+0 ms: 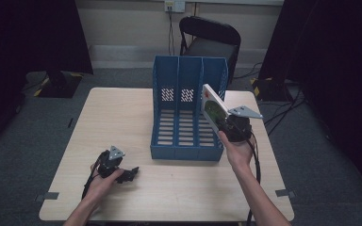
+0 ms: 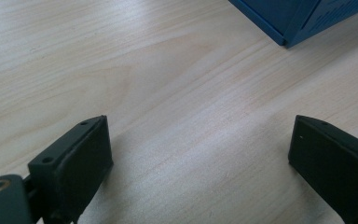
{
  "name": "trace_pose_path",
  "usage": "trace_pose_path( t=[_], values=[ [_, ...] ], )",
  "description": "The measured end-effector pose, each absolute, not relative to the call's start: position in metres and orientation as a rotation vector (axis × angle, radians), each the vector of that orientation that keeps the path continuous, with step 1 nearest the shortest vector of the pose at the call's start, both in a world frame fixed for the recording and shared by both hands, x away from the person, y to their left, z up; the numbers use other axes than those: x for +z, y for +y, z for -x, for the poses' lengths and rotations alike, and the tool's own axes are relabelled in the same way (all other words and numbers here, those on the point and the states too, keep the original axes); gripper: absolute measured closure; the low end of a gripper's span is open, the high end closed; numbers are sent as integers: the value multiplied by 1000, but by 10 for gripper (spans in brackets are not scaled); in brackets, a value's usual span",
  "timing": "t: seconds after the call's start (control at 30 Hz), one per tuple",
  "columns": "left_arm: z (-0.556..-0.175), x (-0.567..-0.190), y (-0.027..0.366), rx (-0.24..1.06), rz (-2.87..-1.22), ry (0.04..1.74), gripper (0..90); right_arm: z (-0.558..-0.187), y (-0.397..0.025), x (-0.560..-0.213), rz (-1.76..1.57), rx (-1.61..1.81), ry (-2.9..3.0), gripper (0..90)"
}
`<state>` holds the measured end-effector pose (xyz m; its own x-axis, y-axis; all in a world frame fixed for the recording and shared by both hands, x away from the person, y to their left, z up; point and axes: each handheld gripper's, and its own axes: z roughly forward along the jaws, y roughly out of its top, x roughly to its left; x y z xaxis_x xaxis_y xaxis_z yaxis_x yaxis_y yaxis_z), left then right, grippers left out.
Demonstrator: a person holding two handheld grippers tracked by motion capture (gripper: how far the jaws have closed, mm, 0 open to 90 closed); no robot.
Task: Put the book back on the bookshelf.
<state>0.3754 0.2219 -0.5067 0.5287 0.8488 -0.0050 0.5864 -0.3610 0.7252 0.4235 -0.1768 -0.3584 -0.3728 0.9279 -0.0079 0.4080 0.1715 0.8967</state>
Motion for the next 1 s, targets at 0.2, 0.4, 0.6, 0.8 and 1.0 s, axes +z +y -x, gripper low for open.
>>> trace_pose_path(
  t=[0.2, 0.4, 0.6, 0.8, 1.0],
  values=[
    [-376, -507, 222, 495, -2084, 1159, 54, -437, -171, -363, -1276, 1154, 1867, 764],
    [-376, -507, 222, 494, -2084, 1160, 53, -451, -169, -372, -1314, 1130, 1878, 764],
    [-376, -507, 222, 495, -2085, 1160, 52, -461, -164, -381, -1342, 1112, 1875, 763],
    [-376, -507, 222, 495, -2084, 1160, 52, -467, -163, -387, -1351, 1101, 1877, 763],
    [-376, -507, 222, 493, -2085, 1159, 50, -474, -161, -396, -1360, 1065, 1898, 762]
  ],
)
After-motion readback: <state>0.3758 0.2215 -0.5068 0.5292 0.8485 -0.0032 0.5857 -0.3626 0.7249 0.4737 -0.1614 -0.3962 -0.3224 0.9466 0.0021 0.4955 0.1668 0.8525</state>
